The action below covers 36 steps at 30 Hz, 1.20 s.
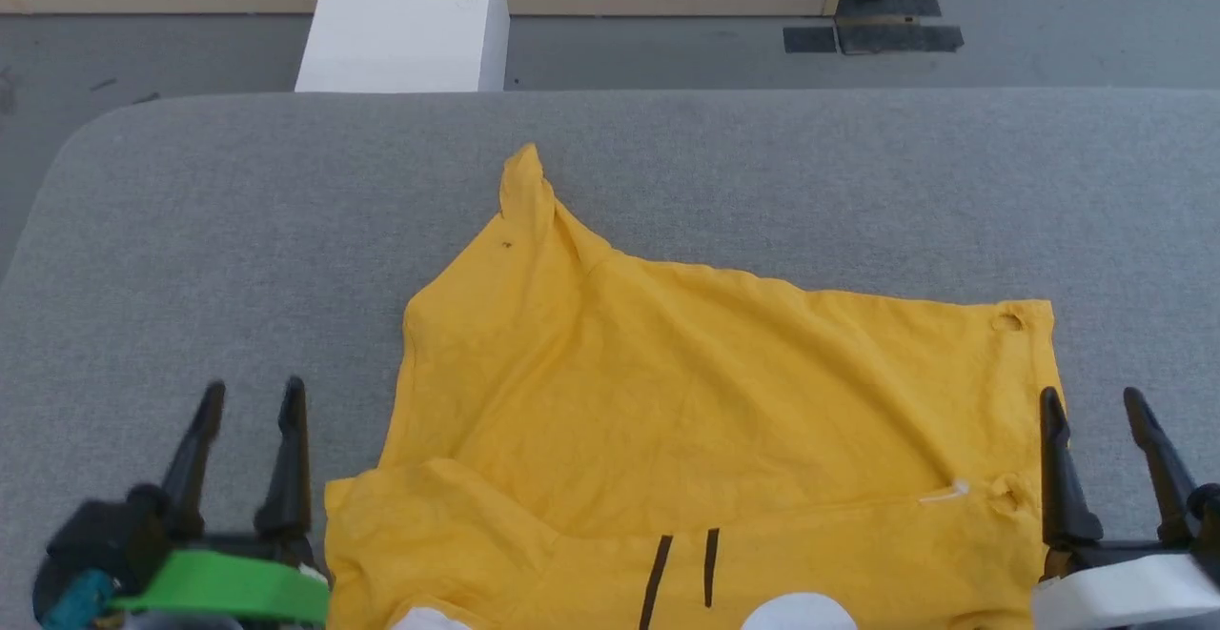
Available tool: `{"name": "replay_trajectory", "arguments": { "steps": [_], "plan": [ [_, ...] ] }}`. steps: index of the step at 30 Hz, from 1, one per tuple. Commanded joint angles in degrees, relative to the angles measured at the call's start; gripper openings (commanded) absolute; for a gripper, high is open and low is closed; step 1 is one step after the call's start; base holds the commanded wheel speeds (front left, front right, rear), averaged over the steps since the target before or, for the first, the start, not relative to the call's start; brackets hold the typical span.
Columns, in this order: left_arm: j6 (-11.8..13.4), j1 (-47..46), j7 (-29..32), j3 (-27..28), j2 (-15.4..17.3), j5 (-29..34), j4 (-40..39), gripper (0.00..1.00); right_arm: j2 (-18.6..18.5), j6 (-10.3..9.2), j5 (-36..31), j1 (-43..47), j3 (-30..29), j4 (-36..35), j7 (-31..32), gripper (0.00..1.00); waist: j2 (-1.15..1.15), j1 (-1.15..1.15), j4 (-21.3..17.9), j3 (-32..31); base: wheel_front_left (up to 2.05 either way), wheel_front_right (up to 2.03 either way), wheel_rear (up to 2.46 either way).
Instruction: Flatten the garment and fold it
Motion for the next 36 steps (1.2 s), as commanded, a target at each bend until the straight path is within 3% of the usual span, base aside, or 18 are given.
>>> {"name": "replay_trajectory", "arguments": {
  "steps": [1,7,14,20,25,26,36],
  "plan": [
    [-0.53,-2.86,-0.47,0.61,1.23,0.82,0.17,1.00,0.01,-0.08,-0.54,-1.44,-0.08,0.01,-0.63,1.00,0.00,0.00,-0.46,1.26,0.00,0.00,0.00],
    [-3.53,-13.55,4.11,0.69,6.18,0.49,-0.51,1.00,0.01,-0.08,-0.67,-2.95,-0.08,0.22,-1.21,1.00,0.00,0.00,-1.05,5.00,0.00,0.00,0.00],
    [-7.28,-31.46,17.00,-3.85,12.50,-7.86,2.47,1.00,0.01,-0.08,-0.71,-5.19,0.82,0.81,-2.19,1.00,0.00,0.00,-1.82,11.23,0.00,0.00,0.00],
    [-7.63,-46.45,28.24,-12.66,18.33,-16.45,6.73,1.00,0.01,-0.08,-1.03,-7.75,2.38,1.21,-3.10,1.00,0.00,0.00,-3.43,16.24,0.00,0.00,0.00],
    [-7.65,-53.55,35.39,-19.66,21.32,-24.51,9.47,1.00,0.01,-0.08,-1.26,-9.15,3.12,1.61,-3.85,1.00,0.00,0.00,-4.91,19.30,0.00,0.00,0.00],
    [-7.66,-55.83,39.10,-23.00,22.53,-28.62,11.07,1.00,0.01,-0.08,-1.13,-9.77,3.45,1.84,-4.36,1.00,0.00,0.00,-6.06,20.73,0.00,0.00,0.00],
    [-7.66,-57.23,49.41,-28.24,25.92,-39.69,13.41,1.00,0.01,-0.08,0.00,-9.95,4.01,1.71,-5.13,1.00,0.00,0.00,-9.14,24.08,0.00,0.00,0.00]
  ]
}}
